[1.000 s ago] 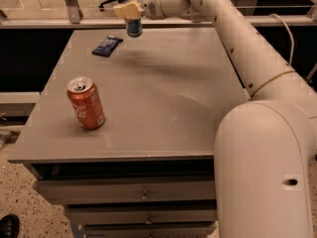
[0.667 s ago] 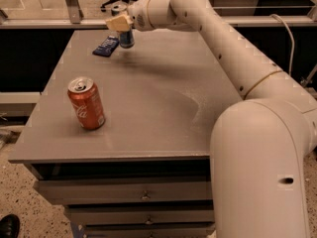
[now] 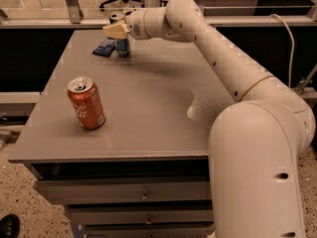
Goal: Move redbull can near rxbar blueberry
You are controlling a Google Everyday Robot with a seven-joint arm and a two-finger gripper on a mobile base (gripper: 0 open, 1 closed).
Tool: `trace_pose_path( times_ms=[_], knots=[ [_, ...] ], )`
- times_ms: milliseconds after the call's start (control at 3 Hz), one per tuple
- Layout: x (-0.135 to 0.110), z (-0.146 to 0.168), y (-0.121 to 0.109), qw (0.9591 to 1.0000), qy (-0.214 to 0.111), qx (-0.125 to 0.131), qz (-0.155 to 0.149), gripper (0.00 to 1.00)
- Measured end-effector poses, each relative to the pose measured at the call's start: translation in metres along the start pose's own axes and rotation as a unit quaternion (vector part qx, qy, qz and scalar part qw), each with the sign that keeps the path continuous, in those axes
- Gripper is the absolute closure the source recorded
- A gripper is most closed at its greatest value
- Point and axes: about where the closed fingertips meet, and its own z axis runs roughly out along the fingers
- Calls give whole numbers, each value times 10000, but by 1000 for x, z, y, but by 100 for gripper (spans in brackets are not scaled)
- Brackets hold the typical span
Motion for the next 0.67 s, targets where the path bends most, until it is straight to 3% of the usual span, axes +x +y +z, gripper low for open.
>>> trace_pose_path(
  times_ms=[333,667],
  knots=[
    [-3,1,-9,9997,-193,13,133,97],
    [-3,2,-13,9994,-245,7,231,74]
  ],
)
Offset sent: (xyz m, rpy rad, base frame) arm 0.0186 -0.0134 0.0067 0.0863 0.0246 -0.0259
